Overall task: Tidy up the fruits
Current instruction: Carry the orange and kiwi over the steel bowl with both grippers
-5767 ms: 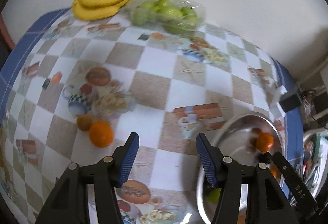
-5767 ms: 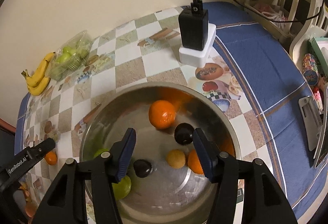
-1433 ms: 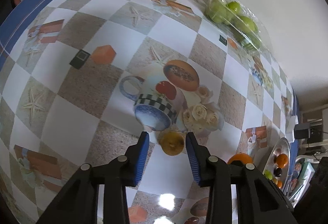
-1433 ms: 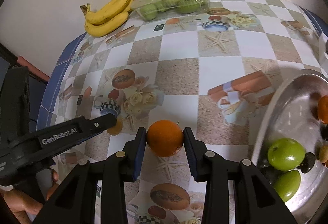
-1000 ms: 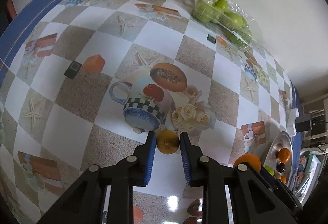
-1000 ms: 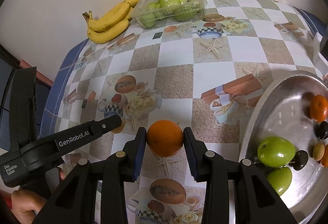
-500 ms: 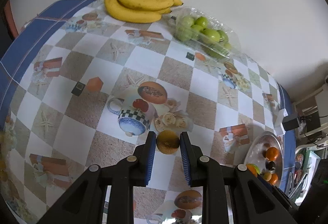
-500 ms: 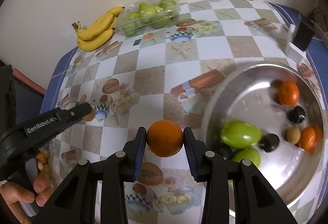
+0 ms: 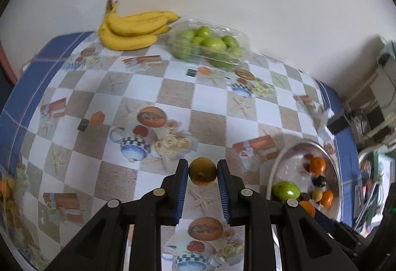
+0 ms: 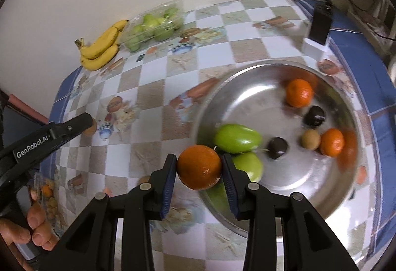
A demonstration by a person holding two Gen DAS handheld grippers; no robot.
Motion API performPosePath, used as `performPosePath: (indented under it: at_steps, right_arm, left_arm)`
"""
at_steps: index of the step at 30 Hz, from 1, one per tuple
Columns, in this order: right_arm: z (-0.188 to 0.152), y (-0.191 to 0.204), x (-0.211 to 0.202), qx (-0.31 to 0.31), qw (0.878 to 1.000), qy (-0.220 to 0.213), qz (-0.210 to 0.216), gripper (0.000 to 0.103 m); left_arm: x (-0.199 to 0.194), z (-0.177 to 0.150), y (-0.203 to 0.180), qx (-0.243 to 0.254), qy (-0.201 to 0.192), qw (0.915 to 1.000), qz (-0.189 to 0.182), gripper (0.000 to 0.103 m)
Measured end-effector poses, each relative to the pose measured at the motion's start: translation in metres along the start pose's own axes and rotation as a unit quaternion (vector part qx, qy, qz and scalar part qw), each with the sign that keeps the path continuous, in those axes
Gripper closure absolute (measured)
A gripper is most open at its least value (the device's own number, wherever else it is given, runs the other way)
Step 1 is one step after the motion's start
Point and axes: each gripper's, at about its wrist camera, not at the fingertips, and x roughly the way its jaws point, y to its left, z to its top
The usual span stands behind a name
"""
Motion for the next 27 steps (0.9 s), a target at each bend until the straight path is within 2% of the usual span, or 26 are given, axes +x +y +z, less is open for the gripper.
performPosePath:
  at_steps: [11, 20, 27]
  right_arm:
    - [-0.009, -0.057, -0.01, 0.051, 0.998, 0.007, -0.034, 0.064]
    - [-0.017, -0.1, -0.014, 0.096, 0.994, 0.017, -0.056, 0.064]
    - [-0.021, -0.112, -0.01, 0.11, 0.992, 0.032, -0.058, 0.064]
  left_arm:
    - [0.003, -0.026, -0.071, 0.09, 0.023, 0.9954, -0.024, 0.077]
    - [0.019, -0.059, -0.131, 0.151, 0.081, 0.9825, -0.073, 0.077]
    - [0.039, -0.079, -0.149, 0.169, 0.128, 0.9741, -0.079, 0.077]
